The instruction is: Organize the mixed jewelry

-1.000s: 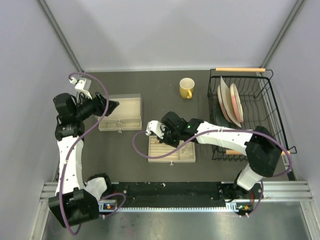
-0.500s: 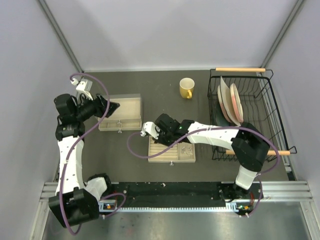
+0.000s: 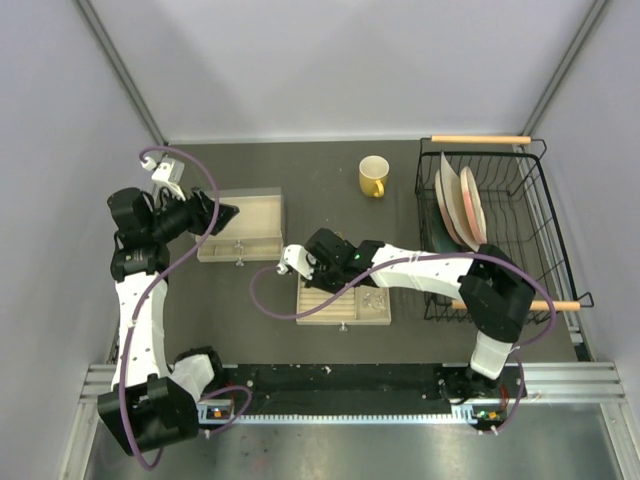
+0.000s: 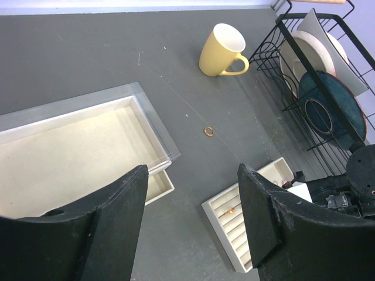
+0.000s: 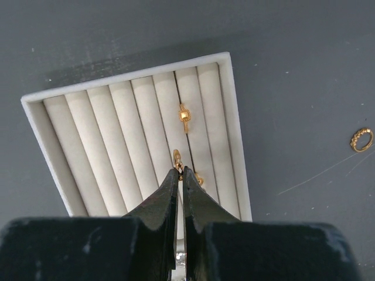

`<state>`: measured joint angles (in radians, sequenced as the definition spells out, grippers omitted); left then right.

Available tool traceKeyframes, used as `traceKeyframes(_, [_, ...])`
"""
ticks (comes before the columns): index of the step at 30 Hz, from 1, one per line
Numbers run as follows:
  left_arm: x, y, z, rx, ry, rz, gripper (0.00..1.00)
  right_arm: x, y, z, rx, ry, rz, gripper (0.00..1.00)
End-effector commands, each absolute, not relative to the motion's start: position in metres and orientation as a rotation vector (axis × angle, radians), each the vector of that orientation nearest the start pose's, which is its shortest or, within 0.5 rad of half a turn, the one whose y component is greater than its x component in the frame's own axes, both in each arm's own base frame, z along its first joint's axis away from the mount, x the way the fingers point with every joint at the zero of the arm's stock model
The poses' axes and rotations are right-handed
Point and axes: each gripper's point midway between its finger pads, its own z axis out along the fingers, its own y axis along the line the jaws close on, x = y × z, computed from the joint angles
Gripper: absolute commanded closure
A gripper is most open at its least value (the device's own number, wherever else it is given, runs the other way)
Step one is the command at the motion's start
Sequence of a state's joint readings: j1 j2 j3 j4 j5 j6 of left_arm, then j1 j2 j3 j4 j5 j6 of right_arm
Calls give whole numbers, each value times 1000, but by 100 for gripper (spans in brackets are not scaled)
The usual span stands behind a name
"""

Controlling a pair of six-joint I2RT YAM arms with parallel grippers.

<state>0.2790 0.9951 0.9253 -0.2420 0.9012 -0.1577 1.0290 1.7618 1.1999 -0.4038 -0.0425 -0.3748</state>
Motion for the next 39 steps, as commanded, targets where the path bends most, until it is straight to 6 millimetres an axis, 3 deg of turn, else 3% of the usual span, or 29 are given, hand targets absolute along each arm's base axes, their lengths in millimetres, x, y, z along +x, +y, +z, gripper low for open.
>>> traceKeyframes(1, [309, -59, 285, 248, 1798, -765, 32, 221, 368, 73, -1676, 1893, 326, 100])
traceKeyframes(39, [313, -53, 277, 222, 1818, -806, 33, 216, 358, 34, -1756, 1934, 281, 100])
